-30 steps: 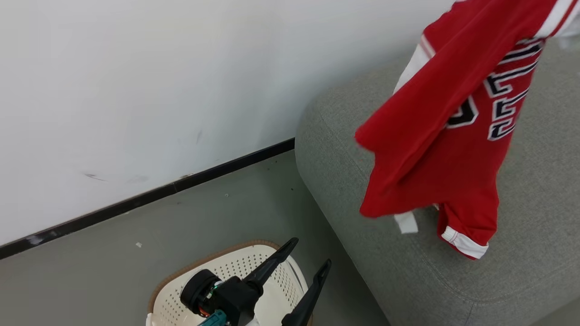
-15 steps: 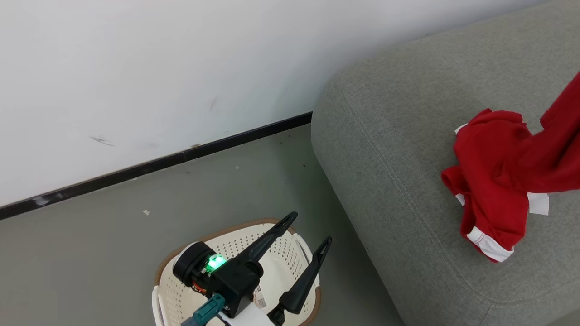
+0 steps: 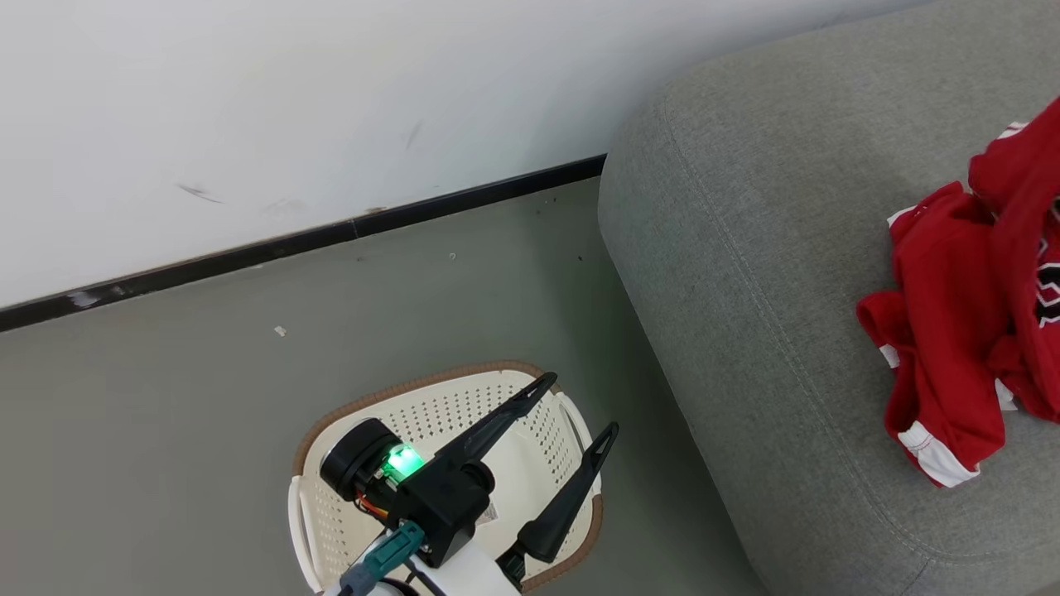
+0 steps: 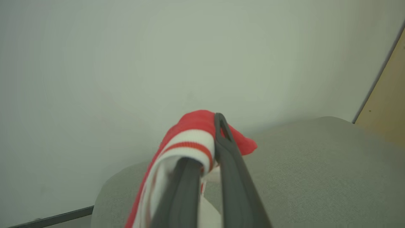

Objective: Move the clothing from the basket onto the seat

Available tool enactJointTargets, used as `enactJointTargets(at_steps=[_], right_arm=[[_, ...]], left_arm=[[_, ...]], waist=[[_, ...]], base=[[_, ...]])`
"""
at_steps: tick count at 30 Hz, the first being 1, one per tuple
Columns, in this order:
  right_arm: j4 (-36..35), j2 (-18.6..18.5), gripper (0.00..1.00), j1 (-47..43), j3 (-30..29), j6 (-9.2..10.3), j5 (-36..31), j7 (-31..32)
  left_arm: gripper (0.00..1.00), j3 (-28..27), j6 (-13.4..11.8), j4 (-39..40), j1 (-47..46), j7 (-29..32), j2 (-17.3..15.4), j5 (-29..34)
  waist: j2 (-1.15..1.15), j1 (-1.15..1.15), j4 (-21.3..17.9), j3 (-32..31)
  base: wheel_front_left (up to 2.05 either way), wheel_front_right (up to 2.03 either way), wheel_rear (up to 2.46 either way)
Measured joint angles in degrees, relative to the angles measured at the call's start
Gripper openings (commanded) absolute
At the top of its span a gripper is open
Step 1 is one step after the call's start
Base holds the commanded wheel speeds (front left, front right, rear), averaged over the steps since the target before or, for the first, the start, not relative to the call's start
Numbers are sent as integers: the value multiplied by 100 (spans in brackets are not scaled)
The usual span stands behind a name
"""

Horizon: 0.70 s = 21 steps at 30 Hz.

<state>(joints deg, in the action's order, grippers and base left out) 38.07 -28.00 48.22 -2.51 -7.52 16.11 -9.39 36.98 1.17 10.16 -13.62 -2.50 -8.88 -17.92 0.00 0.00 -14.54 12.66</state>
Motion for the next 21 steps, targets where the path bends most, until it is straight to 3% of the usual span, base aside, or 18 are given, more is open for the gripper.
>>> enactJointTargets(at_steps=[6,21], right_arm=[[350,250,0,-446,3,1,1,-274],[1232,402,0,-992,-394,0,-162,-424]], left_arm=[[100,-3,9,22,-115,51,-14,32],[100,-127,57,57,-284,75,-74,38]], waist=[[0,0,52,187],[0,0,19,477]], base=[[0,0,0],[0,0,0]])
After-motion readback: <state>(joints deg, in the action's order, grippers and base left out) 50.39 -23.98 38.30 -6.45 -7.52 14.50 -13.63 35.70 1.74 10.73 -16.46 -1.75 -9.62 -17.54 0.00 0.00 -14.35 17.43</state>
